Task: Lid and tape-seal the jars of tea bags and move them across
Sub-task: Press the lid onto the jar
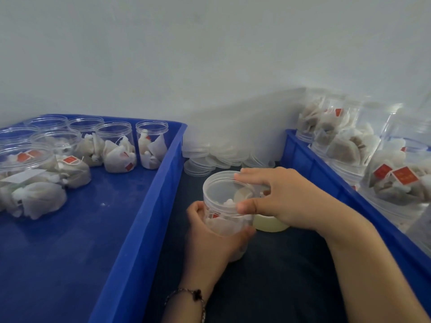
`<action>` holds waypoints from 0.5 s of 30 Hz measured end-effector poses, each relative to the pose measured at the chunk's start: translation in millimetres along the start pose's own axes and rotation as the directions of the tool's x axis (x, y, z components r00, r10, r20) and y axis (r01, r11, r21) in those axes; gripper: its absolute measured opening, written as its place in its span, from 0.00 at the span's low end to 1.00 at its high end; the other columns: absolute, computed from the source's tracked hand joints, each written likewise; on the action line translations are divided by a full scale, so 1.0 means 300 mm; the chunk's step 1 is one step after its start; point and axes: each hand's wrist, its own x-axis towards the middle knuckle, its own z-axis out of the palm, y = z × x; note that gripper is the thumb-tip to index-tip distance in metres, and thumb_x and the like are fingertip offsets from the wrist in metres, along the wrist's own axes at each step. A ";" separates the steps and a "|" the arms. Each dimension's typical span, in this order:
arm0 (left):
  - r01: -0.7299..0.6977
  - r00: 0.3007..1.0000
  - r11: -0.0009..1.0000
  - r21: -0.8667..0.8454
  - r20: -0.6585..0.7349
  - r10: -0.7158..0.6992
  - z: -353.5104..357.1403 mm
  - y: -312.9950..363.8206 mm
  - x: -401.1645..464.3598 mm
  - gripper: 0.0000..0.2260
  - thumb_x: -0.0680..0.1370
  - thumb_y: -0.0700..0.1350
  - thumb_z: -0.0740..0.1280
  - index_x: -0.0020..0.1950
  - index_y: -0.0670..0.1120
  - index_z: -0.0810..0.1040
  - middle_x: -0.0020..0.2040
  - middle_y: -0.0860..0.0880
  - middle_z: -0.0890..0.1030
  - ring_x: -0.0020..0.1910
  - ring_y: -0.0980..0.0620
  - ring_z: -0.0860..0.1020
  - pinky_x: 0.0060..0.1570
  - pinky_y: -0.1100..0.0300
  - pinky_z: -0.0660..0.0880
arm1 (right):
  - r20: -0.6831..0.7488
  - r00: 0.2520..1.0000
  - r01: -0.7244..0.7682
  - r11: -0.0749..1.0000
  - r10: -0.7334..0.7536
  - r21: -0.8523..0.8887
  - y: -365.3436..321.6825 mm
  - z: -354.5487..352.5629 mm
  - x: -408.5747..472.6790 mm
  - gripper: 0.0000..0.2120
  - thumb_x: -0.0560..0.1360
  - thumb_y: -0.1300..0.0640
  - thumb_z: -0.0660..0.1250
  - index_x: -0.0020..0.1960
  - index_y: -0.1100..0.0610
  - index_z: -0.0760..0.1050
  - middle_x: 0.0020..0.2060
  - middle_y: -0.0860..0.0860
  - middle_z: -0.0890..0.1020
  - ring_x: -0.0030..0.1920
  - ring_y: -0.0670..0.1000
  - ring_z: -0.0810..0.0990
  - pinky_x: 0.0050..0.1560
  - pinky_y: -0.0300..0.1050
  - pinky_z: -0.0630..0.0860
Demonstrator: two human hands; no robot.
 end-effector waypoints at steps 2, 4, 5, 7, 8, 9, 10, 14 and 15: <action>-0.024 1.000 1.000 -0.009 0.001 0.024 0.000 -0.003 0.000 0.42 0.52 0.56 0.80 0.56 0.63 0.56 0.50 0.67 0.67 0.46 0.69 0.69 0.37 0.71 0.66 | 0.083 0.996 0.035 0.998 -0.039 0.059 0.028 -0.005 0.009 0.30 0.71 0.43 0.68 0.71 0.43 0.65 0.73 0.38 0.61 0.72 0.42 0.59 0.72 0.44 0.59; -0.045 0.999 0.999 -0.019 -0.006 0.045 0.003 -0.007 0.002 0.41 0.53 0.54 0.81 0.56 0.62 0.56 0.50 0.67 0.67 0.46 0.70 0.69 0.38 0.71 0.66 | 0.097 0.993 0.054 0.996 -0.061 0.072 0.049 -0.009 0.015 0.28 0.73 0.46 0.66 0.72 0.43 0.64 0.73 0.38 0.60 0.73 0.41 0.58 0.72 0.42 0.57; -0.054 0.998 0.998 -0.027 -0.013 0.054 0.003 -0.007 0.001 0.41 0.54 0.53 0.81 0.56 0.62 0.57 0.50 0.67 0.68 0.46 0.70 0.69 0.38 0.72 0.66 | 0.081 0.995 0.060 0.995 -0.066 0.076 0.057 -0.012 0.016 0.27 0.74 0.46 0.66 0.72 0.43 0.64 0.73 0.38 0.61 0.72 0.41 0.59 0.72 0.41 0.57; -0.060 0.998 0.997 -0.037 -0.026 0.059 0.004 -0.004 -0.001 0.41 0.55 0.52 0.81 0.57 0.62 0.57 0.49 0.67 0.67 0.45 0.71 0.69 0.37 0.72 0.65 | 0.051 0.996 0.066 0.995 -0.070 0.070 0.067 -0.014 0.016 0.27 0.74 0.46 0.67 0.71 0.42 0.65 0.73 0.38 0.61 0.71 0.41 0.62 0.71 0.41 0.60; -0.060 0.998 0.997 -0.043 -0.031 0.059 0.005 -0.002 0.000 0.42 0.54 0.53 0.81 0.57 0.61 0.57 0.49 0.67 0.67 0.45 0.70 0.69 0.37 0.71 0.65 | 0.043 0.996 0.072 0.995 -0.075 0.073 0.066 -0.012 0.014 0.28 0.73 0.45 0.68 0.71 0.40 0.64 0.73 0.38 0.60 0.71 0.41 0.63 0.70 0.41 0.62; -0.056 0.998 0.997 -0.050 -0.036 0.054 0.006 0.000 0.001 0.42 0.53 0.53 0.80 0.58 0.61 0.56 0.49 0.67 0.67 0.45 0.70 0.69 0.37 0.70 0.65 | 0.037 0.996 0.082 0.992 -0.086 0.093 0.062 -0.007 0.012 0.29 0.72 0.44 0.68 0.71 0.37 0.63 0.74 0.37 0.58 0.70 0.40 0.64 0.68 0.39 0.63; -0.048 0.998 0.997 -0.061 -0.039 0.045 0.007 0.003 0.002 0.43 0.52 0.54 0.79 0.58 0.61 0.56 0.50 0.67 0.67 0.46 0.69 0.69 0.38 0.70 0.65 | 0.025 0.995 0.091 0.987 -0.095 0.129 0.057 -0.002 0.010 0.31 0.71 0.42 0.69 0.71 0.36 0.61 0.74 0.37 0.56 0.69 0.39 0.65 0.66 0.37 0.64; -0.020 0.999 0.997 -0.075 -0.049 0.016 0.013 0.007 0.002 0.45 0.50 0.56 0.78 0.59 0.61 0.55 0.50 0.66 0.66 0.47 0.68 0.69 0.37 0.68 0.66 | -0.090 0.993 0.096 0.970 -0.077 0.225 0.029 0.020 0.014 0.48 0.60 0.33 0.72 0.74 0.35 0.52 0.74 0.37 0.56 0.68 0.40 0.67 0.68 0.45 0.66; -0.022 0.999 0.998 -0.054 -0.050 0.019 0.012 0.003 0.000 0.44 0.51 0.55 0.79 0.58 0.61 0.55 0.50 0.67 0.66 0.46 0.68 0.69 0.37 0.69 0.65 | -0.113 0.991 0.096 0.976 -0.074 0.198 0.018 0.029 0.017 0.51 0.58 0.31 0.71 0.74 0.36 0.50 0.73 0.37 0.58 0.68 0.41 0.67 0.68 0.47 0.67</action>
